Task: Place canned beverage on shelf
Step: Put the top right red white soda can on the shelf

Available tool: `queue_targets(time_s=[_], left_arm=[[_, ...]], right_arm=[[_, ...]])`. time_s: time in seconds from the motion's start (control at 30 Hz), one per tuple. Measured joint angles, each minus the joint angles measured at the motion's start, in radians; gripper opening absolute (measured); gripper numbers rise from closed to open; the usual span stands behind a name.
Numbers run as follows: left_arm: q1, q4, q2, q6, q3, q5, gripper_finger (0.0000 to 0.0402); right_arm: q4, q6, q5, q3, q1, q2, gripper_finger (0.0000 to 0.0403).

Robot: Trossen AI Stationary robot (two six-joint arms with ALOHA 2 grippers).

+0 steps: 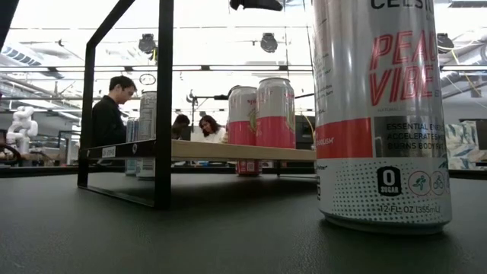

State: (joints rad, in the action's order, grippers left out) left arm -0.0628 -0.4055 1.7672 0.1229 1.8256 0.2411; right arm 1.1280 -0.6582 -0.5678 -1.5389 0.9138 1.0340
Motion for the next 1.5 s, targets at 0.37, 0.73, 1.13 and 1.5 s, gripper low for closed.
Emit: queue_targets(time_s=[0.37,0.73,1.13,1.5], left_arm=[[0.002,0.010,-0.001,-0.181,0.000,0.074,0.0400],[0.020,0.076,-0.001,-0.287,0.000,0.190,0.0400],[0.039,0.092,-0.001,-0.336,0.000,0.311,0.0400],[0.051,0.107,-0.002,-0.340,0.000,0.267,0.0400]], right_arm=[[-0.073,-0.079,-0.030,-0.042,-0.029,0.000,0.0267],[-0.171,-0.167,0.020,-0.042,-0.146,0.006,0.0267],[-0.233,-0.194,0.050,-0.042,-0.252,0.066,0.0267],[-0.293,-0.217,0.048,-0.042,-0.339,0.128,0.0267]])
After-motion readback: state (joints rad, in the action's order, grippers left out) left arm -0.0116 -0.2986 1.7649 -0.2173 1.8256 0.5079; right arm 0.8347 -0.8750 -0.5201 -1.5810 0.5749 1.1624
